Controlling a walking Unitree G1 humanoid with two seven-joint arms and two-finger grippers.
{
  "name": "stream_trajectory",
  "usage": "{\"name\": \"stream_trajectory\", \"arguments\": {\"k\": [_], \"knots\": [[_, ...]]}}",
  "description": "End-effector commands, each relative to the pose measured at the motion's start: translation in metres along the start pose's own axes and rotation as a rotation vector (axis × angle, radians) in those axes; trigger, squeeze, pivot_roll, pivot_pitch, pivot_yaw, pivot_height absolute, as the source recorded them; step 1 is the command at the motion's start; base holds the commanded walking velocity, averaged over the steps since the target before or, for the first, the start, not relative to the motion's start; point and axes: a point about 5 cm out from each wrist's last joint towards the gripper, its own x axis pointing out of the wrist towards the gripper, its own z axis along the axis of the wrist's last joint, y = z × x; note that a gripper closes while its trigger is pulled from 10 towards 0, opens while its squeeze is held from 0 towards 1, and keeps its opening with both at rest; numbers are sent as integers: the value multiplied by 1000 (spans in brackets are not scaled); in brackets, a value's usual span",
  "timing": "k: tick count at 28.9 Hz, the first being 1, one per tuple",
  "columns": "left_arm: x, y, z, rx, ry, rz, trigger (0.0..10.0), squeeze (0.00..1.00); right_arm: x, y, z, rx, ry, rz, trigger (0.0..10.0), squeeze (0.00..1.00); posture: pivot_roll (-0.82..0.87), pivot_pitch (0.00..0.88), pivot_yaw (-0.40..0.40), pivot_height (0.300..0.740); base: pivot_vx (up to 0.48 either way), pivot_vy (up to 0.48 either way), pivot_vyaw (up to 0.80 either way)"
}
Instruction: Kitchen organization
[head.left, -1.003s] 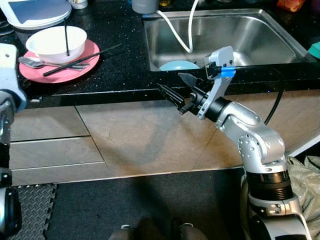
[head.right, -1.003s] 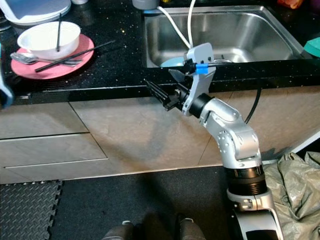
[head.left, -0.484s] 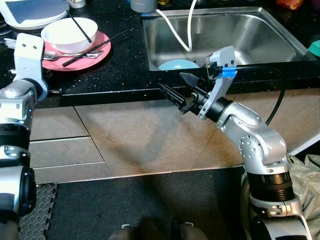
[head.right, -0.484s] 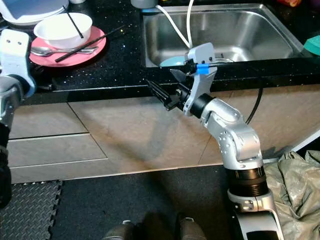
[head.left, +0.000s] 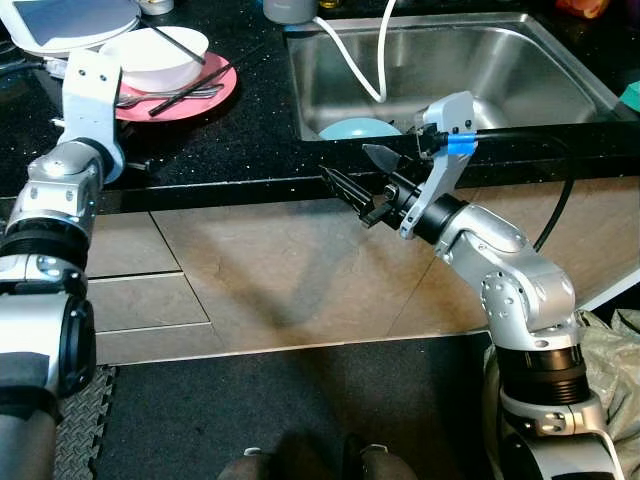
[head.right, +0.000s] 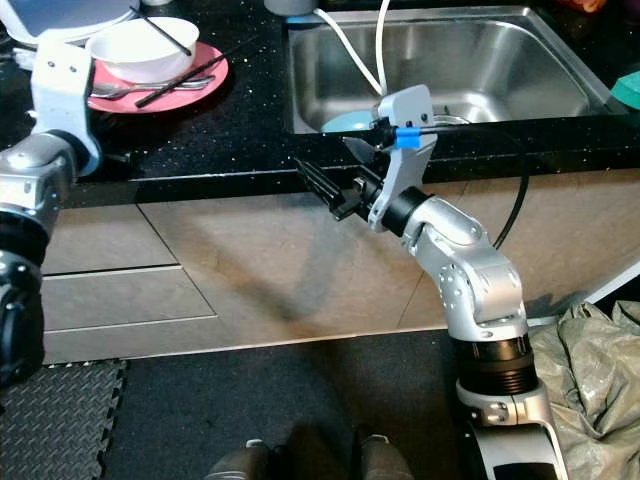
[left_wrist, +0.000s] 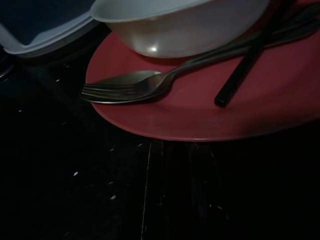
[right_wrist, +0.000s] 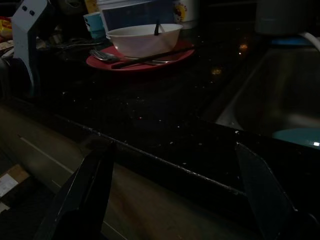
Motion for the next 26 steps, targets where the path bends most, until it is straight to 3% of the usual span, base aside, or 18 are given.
{"name": "stream_trajectory", "arguments": {"k": [1, 7, 12, 20, 26], "knots": [[1, -5, -1, 21, 2, -11, 10000, 0, -4, 1, -2, 9, 4, 1, 10000, 0, -19, 226, 29, 740, 0, 0, 0], [3, -24, -9, -7, 11, -74, 10000, 0, -4, 2, -2, 5, 7, 0, 10000, 0, -27, 225, 33, 740, 0, 0, 0], [2, -28, -15, -32, 21, -97, 10000, 0, -4, 2, -2, 2, 9, 1, 10000, 0, -23, 227, 31, 740, 0, 0, 0], [-3, -22, -16, -82, -2, -96, 10000, 0, -3, 3, -2, 2, 10, 11, 10000, 0, -9, 229, 27, 740, 0, 0, 0], [-24, -5, -11, -77, -28, -60, 10000, 0, 0, 6, -3, 7, 18, 33, 10000, 0, 7, 226, 17, 740, 0, 0, 0]]}}
